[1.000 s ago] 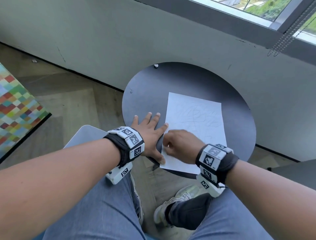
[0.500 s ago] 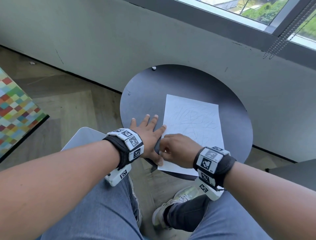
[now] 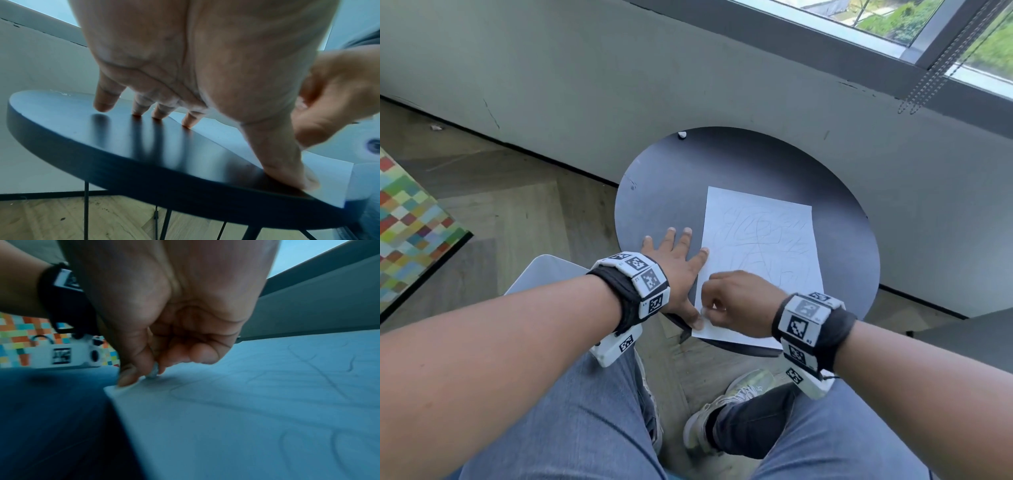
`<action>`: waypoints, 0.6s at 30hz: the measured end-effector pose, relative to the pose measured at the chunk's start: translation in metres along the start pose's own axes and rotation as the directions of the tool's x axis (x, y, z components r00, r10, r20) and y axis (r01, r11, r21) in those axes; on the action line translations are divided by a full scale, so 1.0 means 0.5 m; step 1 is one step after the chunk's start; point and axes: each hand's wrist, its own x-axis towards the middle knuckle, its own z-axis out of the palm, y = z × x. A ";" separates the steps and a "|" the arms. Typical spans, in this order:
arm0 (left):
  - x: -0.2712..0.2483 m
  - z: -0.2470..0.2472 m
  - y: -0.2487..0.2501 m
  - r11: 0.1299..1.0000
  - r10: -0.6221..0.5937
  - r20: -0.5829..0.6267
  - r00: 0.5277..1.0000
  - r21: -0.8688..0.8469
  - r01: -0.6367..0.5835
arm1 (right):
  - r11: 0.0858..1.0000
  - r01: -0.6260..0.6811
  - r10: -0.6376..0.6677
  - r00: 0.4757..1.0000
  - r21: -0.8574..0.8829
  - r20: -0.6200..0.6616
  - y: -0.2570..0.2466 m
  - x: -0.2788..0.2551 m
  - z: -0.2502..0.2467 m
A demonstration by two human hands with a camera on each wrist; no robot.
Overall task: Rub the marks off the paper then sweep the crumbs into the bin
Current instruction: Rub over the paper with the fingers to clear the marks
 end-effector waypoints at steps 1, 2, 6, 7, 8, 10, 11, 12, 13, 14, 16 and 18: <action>0.000 0.000 0.000 1.000 0.002 -0.001 1.000 -0.005 -0.002 | 0.999 -0.046 0.046 0.999 0.005 -0.011 0.009 0.009 -0.007; 0.000 0.000 0.000 1.000 0.004 -0.004 1.000 -0.007 -0.004 | 0.993 -0.118 0.118 0.992 0.024 -0.038 0.021 0.021 -0.015; -0.001 0.000 0.000 1.000 0.003 -0.020 1.000 0.000 -0.003 | 0.946 -0.321 0.326 0.932 0.054 -0.162 0.060 0.068 -0.043; -0.002 0.001 0.000 1.000 0.003 -0.020 1.000 -0.001 -0.003 | 0.945 -0.324 0.327 0.929 0.045 -0.176 0.058 0.068 -0.041; -0.002 0.001 0.000 1.000 0.004 -0.018 1.000 -0.005 -0.004 | 0.952 -0.305 0.306 0.935 0.037 -0.180 0.053 0.062 -0.037; -0.002 0.002 0.001 1.000 0.006 -0.015 1.000 -0.012 -0.007 | 0.981 -0.195 0.195 0.969 0.018 -0.155 0.035 0.035 -0.019; -0.002 0.001 0.001 1.000 0.006 -0.010 1.000 -0.011 -0.006 | 0.993 -0.118 0.119 0.985 0.016 -0.124 0.025 0.018 -0.010; -0.002 0.000 0.003 1.000 0.004 -0.004 1.000 -0.008 -0.004 | 0.998 -0.051 0.054 0.995 0.027 -0.085 0.018 0.003 -0.002; -0.002 -0.001 0.004 1.000 0.002 0.000 1.000 -0.006 -0.002 | 0.999 -0.010 0.012 0.999 0.035 -0.044 0.016 -0.006 0.002; -0.001 -0.002 0.004 1.000 0.000 0.002 1.000 -0.006 0.000 | 0.999 -0.001 0.001 1.000 0.034 -0.011 0.018 -0.007 0.000; 0.002 -0.002 0.004 1.000 0.000 -0.001 1.000 -0.008 0.000 | 0.998 -0.058 0.059 0.998 0.035 -0.012 0.032 0.010 -0.012; 0.003 -0.001 0.004 1.000 0.000 -0.013 1.000 -0.006 0.000 | 0.986 -0.162 0.166 0.983 0.048 -0.084 0.054 0.040 -0.027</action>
